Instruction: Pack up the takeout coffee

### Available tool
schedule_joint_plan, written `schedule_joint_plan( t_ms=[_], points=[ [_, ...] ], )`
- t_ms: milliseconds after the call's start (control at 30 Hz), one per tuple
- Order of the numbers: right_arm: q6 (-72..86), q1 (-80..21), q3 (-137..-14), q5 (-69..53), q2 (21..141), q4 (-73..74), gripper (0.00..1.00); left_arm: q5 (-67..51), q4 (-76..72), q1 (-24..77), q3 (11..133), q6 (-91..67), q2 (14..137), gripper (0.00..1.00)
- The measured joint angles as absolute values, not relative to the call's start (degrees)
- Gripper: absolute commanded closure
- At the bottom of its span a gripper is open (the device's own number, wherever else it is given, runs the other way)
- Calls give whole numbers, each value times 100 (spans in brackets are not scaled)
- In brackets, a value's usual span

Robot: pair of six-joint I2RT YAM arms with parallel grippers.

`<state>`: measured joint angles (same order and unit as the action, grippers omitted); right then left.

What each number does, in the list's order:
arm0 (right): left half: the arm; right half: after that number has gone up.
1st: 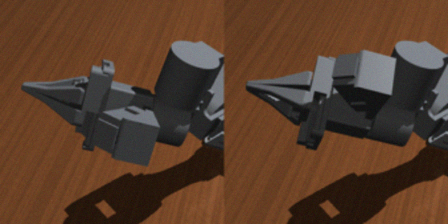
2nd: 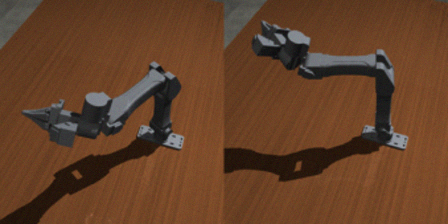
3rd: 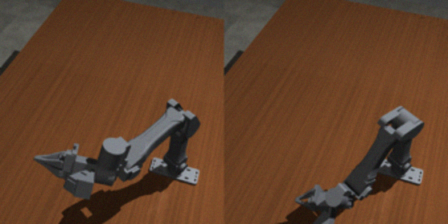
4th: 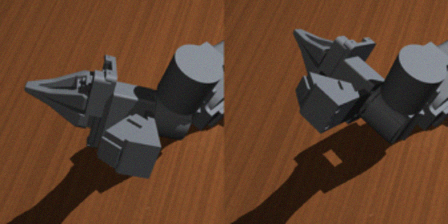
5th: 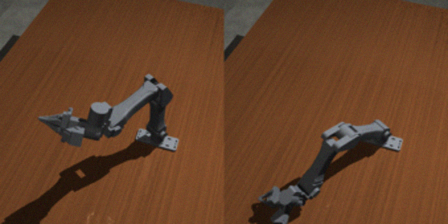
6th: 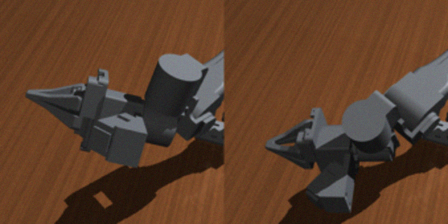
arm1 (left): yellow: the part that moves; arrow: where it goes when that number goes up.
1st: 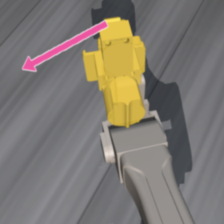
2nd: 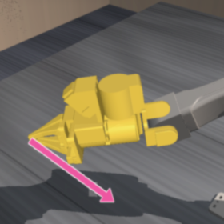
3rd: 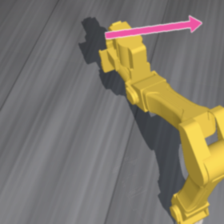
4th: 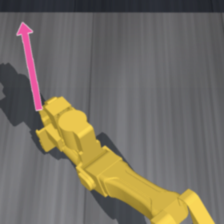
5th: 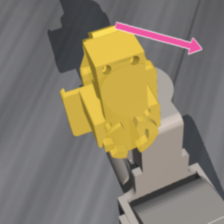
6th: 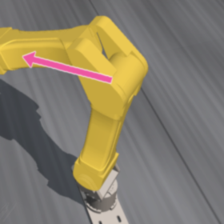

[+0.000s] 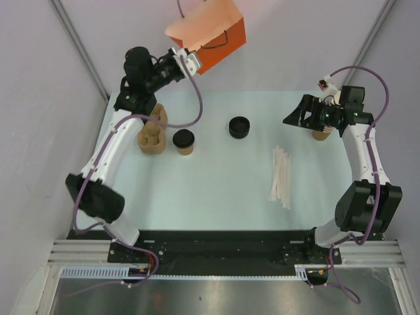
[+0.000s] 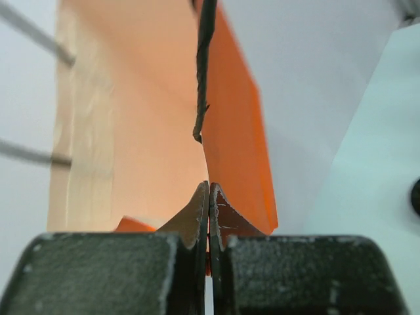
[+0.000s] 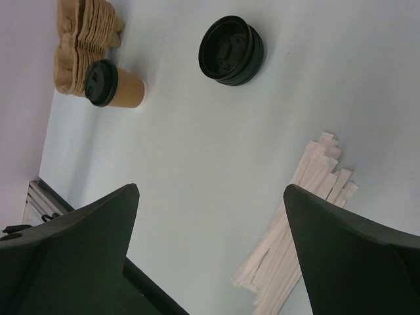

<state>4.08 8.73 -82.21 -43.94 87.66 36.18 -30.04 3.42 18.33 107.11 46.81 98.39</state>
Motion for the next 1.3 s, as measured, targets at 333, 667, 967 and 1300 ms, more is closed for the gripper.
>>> schedule_joint_plan(
  t_ms=[333,667,967,1300],
  points=[
    [401,1028,-8221,-4488,8418,3826,1,-3079,1452,2650,8670,4696,7703,100],
    [403,1035,-8221,-4554,8355,3940,1,-2882,2294,3371,7393,4340,7153,100],
    [405,1035,-8221,-4563,8355,3959,1,-2685,2174,3647,7091,3977,7303,100],
    [403,1035,-8221,-4578,8355,3962,1,-2453,1892,3846,6969,3898,7686,98]
  ],
)
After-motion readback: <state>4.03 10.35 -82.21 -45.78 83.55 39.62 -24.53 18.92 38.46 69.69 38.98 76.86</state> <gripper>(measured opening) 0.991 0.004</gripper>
